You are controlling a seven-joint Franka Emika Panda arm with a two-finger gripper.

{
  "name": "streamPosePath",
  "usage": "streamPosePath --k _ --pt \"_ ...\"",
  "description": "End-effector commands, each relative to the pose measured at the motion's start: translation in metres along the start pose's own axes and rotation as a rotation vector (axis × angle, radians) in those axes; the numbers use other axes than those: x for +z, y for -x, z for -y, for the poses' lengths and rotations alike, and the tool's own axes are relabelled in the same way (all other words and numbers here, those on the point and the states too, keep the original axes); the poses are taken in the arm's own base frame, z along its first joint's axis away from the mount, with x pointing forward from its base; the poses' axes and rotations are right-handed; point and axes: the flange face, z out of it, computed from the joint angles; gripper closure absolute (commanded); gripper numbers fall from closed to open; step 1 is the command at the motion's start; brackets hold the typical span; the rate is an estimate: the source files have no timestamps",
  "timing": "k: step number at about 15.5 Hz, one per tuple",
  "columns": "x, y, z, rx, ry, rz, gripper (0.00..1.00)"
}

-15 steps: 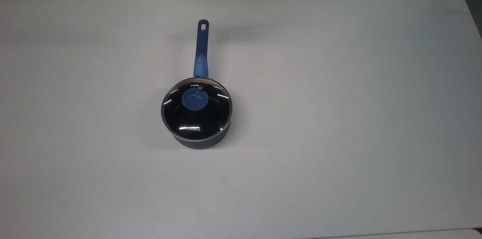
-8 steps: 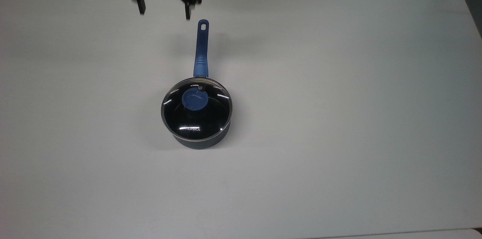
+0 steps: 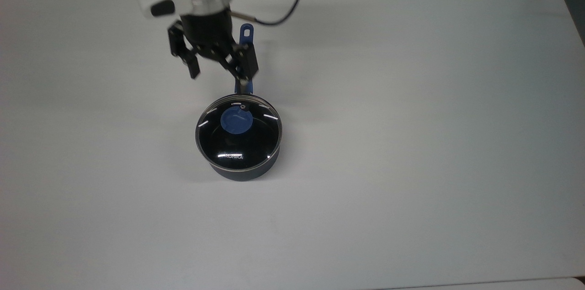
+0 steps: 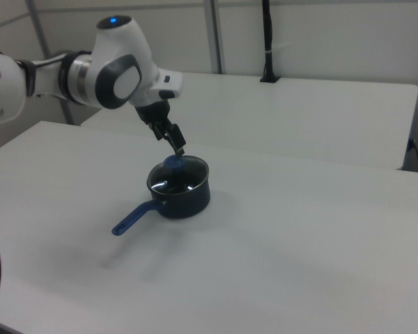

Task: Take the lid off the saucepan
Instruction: 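Move the open gripper down over the blue knob of the glass lid, then close the gripper on the blue lid knob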

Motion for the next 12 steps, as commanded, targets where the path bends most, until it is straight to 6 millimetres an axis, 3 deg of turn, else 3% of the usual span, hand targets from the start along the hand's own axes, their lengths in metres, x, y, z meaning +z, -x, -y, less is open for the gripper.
streamPosePath --k 1,4,9,12 --pt "0.032 -0.004 0.024 0.051 -0.020 -0.022 0.00" --pt "0.063 0.004 0.037 0.030 0.043 -0.013 0.00" --pt "0.079 -0.003 0.042 0.084 0.078 -0.089 0.00" --pt "0.082 -0.001 0.046 0.064 0.091 -0.094 0.14"
